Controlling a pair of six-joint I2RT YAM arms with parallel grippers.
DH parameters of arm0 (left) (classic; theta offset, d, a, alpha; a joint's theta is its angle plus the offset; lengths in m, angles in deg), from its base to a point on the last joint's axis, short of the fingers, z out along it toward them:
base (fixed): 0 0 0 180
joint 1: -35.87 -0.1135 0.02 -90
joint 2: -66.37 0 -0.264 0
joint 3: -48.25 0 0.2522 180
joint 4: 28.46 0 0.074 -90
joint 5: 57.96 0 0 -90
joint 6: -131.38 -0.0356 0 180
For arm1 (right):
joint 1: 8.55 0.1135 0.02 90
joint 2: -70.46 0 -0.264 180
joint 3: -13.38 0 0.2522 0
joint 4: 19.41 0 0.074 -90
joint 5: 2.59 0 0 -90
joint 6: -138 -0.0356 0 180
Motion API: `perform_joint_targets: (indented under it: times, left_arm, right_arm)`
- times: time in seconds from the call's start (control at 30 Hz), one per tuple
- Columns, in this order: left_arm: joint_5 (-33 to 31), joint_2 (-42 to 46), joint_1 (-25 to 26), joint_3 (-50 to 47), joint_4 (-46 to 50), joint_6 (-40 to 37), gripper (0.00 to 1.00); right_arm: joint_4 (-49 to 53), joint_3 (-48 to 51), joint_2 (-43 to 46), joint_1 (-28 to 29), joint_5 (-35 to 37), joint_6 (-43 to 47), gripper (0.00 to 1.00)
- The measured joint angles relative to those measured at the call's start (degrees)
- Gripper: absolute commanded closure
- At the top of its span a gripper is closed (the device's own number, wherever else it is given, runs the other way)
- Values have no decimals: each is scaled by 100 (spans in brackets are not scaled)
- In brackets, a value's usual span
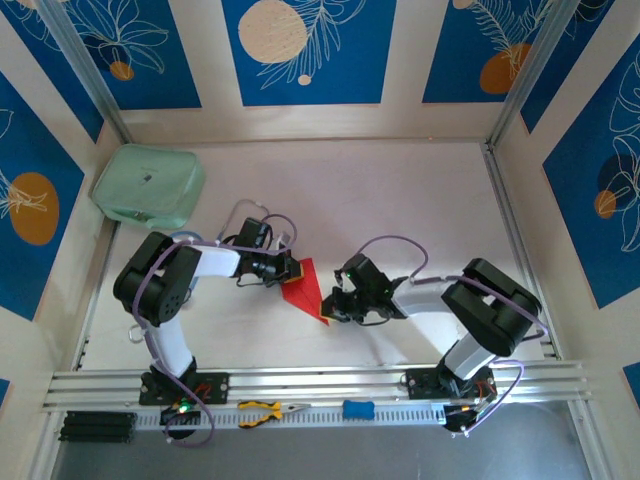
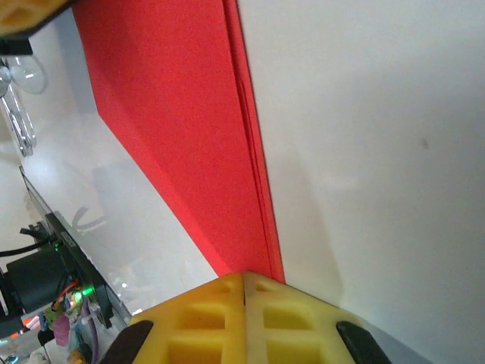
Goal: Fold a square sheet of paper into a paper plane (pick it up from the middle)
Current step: Fourth fold the wing at the center of the table.
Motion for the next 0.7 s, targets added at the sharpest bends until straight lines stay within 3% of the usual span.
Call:
perform_joint_targets:
  times: [0.23,0.4,0.7]
  left_arm:
    - [0,0,-2,0,0,2,100]
    - [0,0,-4,2,2,4,100]
    - [0,0,-17,13,24,20,100]
  right_arm:
    - [570,474,852,120,131,-109,90]
    - [988,437,1419,122,256,-297,69]
    - [684,361,927,122,157,-734,65]
